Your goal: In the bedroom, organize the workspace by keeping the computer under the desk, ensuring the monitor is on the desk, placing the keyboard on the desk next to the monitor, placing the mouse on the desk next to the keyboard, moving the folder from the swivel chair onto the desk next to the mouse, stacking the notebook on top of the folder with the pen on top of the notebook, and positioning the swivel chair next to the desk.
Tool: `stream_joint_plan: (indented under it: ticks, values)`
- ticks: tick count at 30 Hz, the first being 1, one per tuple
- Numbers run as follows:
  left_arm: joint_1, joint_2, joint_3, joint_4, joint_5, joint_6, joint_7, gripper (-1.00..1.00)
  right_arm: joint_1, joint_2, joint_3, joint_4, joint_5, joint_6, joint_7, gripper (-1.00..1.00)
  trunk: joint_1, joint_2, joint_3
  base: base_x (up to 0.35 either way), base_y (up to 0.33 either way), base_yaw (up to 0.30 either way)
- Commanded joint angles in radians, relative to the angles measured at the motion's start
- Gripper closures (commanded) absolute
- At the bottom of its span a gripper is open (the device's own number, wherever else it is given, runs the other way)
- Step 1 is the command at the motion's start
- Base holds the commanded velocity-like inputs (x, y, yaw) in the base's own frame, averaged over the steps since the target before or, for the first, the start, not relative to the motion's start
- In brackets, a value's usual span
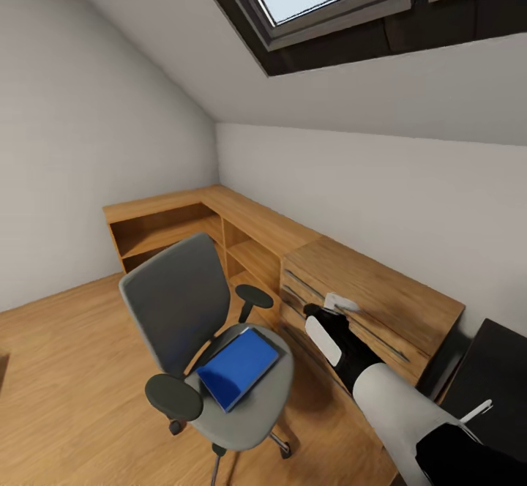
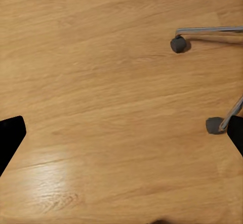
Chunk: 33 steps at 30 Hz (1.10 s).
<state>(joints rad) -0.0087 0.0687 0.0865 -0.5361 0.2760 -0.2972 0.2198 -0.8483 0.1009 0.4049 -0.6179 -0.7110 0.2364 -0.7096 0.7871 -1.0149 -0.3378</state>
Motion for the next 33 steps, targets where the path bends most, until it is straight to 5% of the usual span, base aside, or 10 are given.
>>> stream_joint_plan:
  ticks: [1,11,17,18,21,23,27,33]
  values:
    - [0.000,0.000,-0.001,0.000,0.009,-0.004,0.001,-1.00,-0.001,0.001,0.024,0.000,-0.004,0.006,0.006,-1.00,0.004,-0.008,-0.004,0.000,0.000,0.012]
    - [0.000,0.001,0.028,0.001,0.040,-0.002,0.000,-1.00,0.000,0.005,0.093,-0.005,-0.006,0.006,0.115,-1.00,0.042,-0.078,-0.036,0.000,0.000,0.004]
    - [0.000,0.005,0.031,0.000,0.042,-0.002,-0.003,-1.00,0.000,0.006,0.095,-0.006,-0.010,0.006,0.120,-1.00,0.065,-0.120,-0.055,0.000,0.000,0.000]
    - [0.000,0.009,0.064,-0.001,0.050,0.005,-0.006,-1.00,0.000,0.007,0.095,-0.006,-0.009,-0.010,0.119,-1.00,0.069,-0.127,-0.058,0.000,0.000,0.056]
    - [0.000,0.009,0.065,0.000,0.051,0.016,-0.007,-1.00,0.000,0.005,0.093,-0.006,-0.008,-0.012,0.118,-1.00,0.081,-0.148,-0.067,0.000,0.000,0.132]
    - [0.000,0.009,0.065,-0.002,0.051,0.160,-0.009,-1.00,0.000,0.005,0.091,-0.006,-0.006,-0.014,0.110,-1.00,0.088,-0.162,-0.073,0.000,0.000,0.255]
    - [0.000,0.019,0.065,-0.004,0.068,0.246,-0.009,-1.00,0.001,0.003,0.091,-0.003,-0.006,-0.061,0.107,-1.00,0.104,-0.190,-0.086,0.000,0.000,0.267]
    - [0.000,0.019,0.064,-0.004,0.084,0.262,-0.011,-1.00,0.000,0.002,0.091,0.000,-0.007,-0.106,0.085,-1.00,0.127,-0.232,-0.108,0.000,0.000,0.265]
